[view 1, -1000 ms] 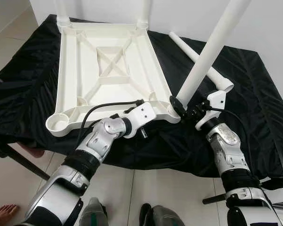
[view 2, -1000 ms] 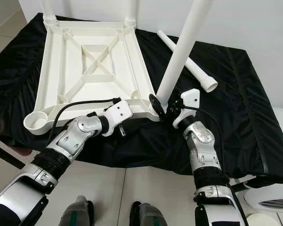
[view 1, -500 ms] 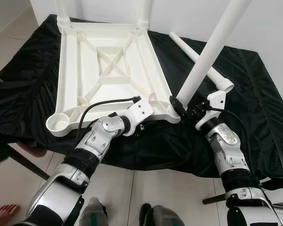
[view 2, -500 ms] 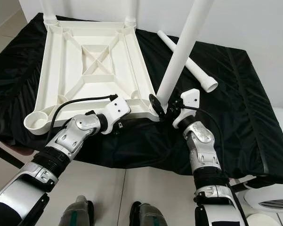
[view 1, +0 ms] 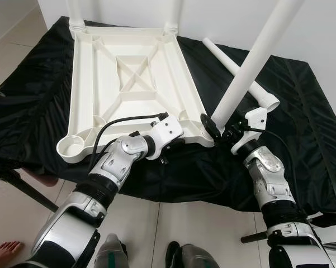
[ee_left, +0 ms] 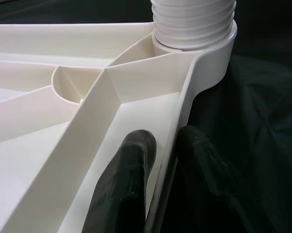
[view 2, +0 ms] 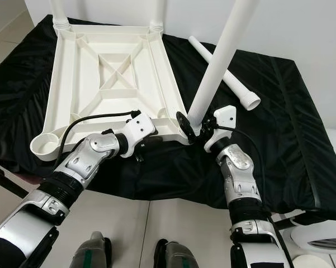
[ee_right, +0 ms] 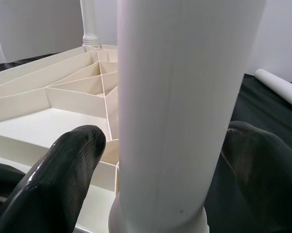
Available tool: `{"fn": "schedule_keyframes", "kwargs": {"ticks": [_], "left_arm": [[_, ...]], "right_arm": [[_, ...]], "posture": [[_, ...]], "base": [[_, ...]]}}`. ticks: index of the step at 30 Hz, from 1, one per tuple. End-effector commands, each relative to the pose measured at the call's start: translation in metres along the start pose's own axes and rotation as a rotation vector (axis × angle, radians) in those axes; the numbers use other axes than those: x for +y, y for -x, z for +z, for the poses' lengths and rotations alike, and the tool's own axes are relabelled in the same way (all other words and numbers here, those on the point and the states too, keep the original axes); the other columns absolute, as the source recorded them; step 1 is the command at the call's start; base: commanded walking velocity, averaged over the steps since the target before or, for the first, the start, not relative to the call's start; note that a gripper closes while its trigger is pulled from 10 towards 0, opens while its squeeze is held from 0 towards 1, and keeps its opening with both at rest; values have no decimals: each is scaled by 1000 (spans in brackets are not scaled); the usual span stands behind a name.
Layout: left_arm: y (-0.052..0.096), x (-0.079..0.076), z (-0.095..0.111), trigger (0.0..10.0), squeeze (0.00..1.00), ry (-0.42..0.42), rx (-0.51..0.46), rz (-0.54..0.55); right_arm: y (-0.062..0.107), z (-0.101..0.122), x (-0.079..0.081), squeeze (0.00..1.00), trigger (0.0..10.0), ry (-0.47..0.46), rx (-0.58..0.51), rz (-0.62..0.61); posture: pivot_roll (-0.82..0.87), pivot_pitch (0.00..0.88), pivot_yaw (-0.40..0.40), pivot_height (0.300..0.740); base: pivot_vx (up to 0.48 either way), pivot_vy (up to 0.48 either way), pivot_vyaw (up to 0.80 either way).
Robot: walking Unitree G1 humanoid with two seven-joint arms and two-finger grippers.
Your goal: Building children table
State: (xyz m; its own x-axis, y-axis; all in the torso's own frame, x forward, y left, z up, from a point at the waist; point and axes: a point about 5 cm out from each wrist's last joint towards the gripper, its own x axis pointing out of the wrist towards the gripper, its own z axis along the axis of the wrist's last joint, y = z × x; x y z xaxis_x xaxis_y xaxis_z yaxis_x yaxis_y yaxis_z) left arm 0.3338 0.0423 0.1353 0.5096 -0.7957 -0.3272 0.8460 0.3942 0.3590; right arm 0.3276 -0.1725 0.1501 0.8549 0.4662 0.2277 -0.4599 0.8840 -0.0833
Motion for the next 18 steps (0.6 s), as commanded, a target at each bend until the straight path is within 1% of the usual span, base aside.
{"fn": "schedule_keyframes", "kwargs": {"ticks": [1, 18], "left_arm": [[-4, -4, -1, 10000, 0, -21, 13, -29], [-3, -3, 0, 10000, 0, -26, 18, -30]], "right_arm": [[1, -2, 0, 0, 10000, -3, 14, -1], [2, -5, 2, 0, 10000, -15, 28, -1]], "posture": [[35, 79, -76, 740], [36, 86, -82, 740]], "base": [[0, 0, 0], [0, 0, 0]]}}
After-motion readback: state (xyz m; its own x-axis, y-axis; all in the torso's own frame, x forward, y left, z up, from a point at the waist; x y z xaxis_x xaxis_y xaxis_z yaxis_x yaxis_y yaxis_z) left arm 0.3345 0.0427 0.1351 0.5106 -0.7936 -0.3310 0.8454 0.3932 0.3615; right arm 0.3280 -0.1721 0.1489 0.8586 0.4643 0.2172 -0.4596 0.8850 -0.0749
